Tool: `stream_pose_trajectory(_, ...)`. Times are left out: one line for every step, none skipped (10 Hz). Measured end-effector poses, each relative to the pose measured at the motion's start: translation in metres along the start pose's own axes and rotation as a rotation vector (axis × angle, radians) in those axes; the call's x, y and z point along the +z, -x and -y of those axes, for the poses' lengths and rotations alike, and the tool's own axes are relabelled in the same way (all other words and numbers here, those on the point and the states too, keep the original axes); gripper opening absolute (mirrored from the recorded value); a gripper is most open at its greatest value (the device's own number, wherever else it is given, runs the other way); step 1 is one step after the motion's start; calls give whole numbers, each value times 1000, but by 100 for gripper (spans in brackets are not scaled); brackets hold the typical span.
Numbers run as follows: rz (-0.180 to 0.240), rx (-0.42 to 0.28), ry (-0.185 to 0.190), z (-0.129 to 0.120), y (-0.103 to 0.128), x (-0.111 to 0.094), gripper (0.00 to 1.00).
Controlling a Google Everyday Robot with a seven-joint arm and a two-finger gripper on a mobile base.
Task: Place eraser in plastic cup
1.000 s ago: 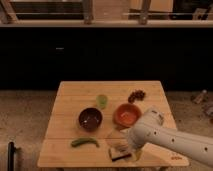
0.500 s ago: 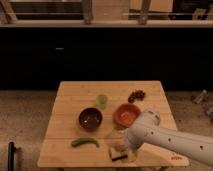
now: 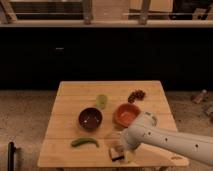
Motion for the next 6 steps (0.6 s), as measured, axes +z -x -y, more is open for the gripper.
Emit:
stream_pose_trajectory(-7, 8, -6, -1, -2, 4, 80)
stream_pose_trajectory(-14, 16, -8, -3, -3, 8, 80)
stream_pose_trajectory(-19, 17, -10, -2, -3, 11, 80)
stream_pose_trajectory(-23, 15, -10, -2, -3, 15, 80)
stream_pose_trajectory(-24, 19, -8, -3, -3, 16, 80)
stream_pose_trajectory(-26, 19, -9, -2, -4, 17, 80)
